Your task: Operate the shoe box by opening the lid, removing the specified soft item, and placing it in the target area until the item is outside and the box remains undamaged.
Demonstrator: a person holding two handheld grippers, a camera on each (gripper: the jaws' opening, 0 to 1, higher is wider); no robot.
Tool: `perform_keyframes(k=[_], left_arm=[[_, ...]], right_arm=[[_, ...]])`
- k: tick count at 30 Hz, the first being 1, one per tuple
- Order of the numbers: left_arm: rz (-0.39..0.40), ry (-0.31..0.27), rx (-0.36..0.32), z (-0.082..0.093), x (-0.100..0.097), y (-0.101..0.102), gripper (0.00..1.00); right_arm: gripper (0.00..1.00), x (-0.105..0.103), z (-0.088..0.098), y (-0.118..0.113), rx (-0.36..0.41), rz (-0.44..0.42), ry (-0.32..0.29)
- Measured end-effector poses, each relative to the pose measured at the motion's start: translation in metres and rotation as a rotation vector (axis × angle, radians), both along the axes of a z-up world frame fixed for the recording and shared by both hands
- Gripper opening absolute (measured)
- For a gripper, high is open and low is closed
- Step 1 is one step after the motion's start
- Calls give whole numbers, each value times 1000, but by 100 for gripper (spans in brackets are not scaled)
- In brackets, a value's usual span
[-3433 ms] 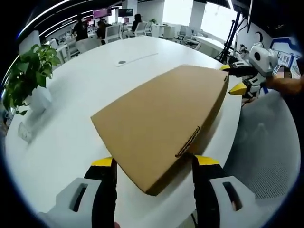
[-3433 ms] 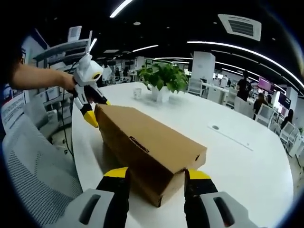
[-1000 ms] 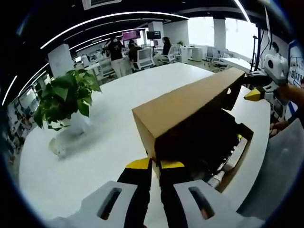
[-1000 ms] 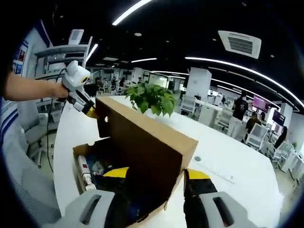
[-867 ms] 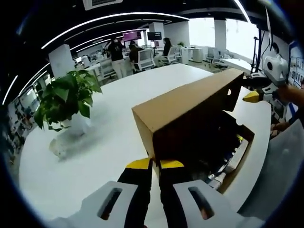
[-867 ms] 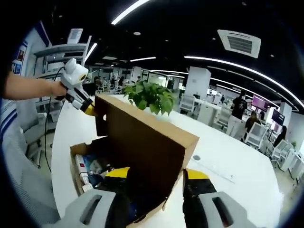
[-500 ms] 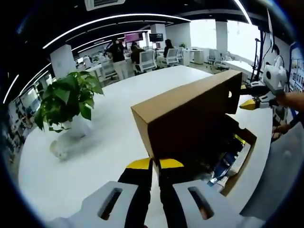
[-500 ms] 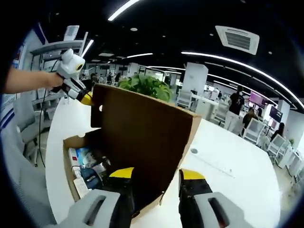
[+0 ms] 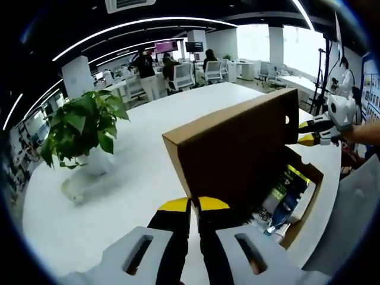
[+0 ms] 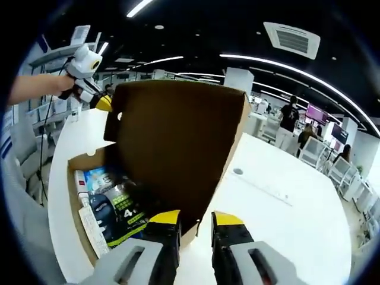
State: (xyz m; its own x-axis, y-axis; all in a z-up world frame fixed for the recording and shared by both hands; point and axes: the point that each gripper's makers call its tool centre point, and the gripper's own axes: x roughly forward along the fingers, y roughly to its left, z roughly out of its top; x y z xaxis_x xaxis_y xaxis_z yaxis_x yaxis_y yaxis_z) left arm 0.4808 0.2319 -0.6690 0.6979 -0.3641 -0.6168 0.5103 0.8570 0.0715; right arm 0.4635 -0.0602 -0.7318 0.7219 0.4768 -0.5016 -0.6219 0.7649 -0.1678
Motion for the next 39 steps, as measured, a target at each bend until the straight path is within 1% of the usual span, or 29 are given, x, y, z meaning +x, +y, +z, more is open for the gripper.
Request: perform_keyframes(k=[3, 7, 9, 17, 21, 26, 28, 32, 39], left_arm=[[3, -1, -5, 0, 3, 0, 1], [4, 0, -11, 0, 7, 0, 1], [4, 1, -13, -1, 9, 0, 1], [12, -5, -20, -3, 17, 0, 2], [14, -16, -23, -3, 19, 0, 2], [32, -36, -53, -5, 22, 1, 3], [38, -36, -55, -8, 22, 2, 3], [47, -13, -45, -22, 16, 5, 5], [62, 29, -65, -41, 4, 6, 5]], right_arm=[[7, 1, -4, -1, -5, -10, -1], [4, 5, -12, -3, -14, -23, 15], [0, 6, -12, -4, -15, -28, 6], [0, 10, -12, -4, -49, -16, -5], [0, 11, -12, -5, -46, -18, -8], [0, 12, -11, -5, -56, -9, -11], [0, 12, -11, -5, -53, -10, -9], [0, 13, -10, -4, -57, -7, -6], [0, 17, -10, -4, -64, -3, -6]])
